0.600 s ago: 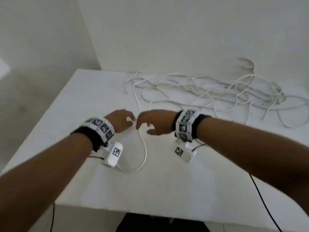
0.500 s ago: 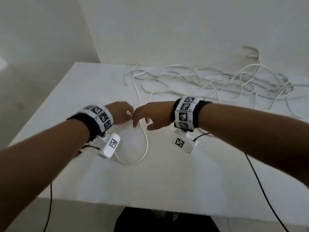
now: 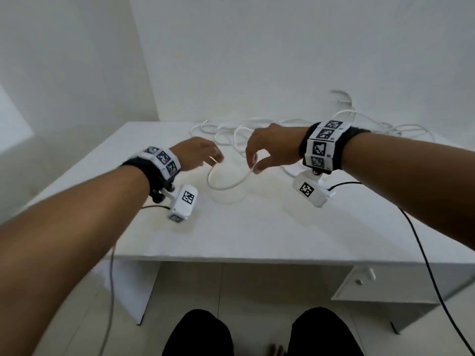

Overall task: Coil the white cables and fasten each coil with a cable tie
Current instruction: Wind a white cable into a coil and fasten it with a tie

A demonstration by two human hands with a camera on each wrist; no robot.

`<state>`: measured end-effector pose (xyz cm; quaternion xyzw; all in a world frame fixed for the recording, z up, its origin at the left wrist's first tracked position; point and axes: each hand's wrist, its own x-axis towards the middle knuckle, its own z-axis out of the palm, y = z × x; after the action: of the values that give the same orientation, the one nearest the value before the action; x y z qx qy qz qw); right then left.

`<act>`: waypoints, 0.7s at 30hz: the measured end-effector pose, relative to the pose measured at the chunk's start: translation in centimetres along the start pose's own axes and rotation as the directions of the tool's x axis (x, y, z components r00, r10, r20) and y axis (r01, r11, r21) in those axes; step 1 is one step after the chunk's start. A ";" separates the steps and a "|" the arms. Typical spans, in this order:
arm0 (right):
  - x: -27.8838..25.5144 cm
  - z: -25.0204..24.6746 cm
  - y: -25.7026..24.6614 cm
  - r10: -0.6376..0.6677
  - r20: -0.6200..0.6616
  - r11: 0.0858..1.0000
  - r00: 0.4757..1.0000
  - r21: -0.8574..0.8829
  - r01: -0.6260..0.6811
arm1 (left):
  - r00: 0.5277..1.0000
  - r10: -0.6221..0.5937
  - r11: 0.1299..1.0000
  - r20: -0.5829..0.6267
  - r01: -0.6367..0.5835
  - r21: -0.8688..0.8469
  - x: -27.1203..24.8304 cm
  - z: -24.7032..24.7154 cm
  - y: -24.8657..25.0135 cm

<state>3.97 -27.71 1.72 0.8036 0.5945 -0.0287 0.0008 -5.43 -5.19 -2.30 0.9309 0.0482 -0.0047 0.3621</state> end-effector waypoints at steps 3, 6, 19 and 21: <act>-2.1 -2.8 -0.5 0.085 -0.133 0.994 0.987 0.078 -0.075 | 0.994 0.090 0.995 -0.062 -0.092 -0.023 -1.9 0.7 2.2; -3.0 -4.3 -1.0 0.131 -0.259 0.980 0.957 0.180 -0.085 | 0.986 0.128 0.983 -0.105 -0.141 -0.121 -3.5 1.5 3.8; -2.5 -5.0 -0.1 0.374 -0.586 0.865 0.719 0.500 -0.043 | 0.943 0.106 0.689 -0.316 -0.299 -0.660 -5.8 3.6 7.6; -2.1 -4.7 0.2 0.395 -0.603 0.860 0.693 0.508 -0.049 | 0.952 0.087 0.575 -0.294 -0.289 -0.766 -5.8 3.6 8.2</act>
<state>3.80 -29.62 6.54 0.8002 0.4224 0.1340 -0.4042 -10.30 -14.08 0.83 0.6626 -0.0140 0.1607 0.7314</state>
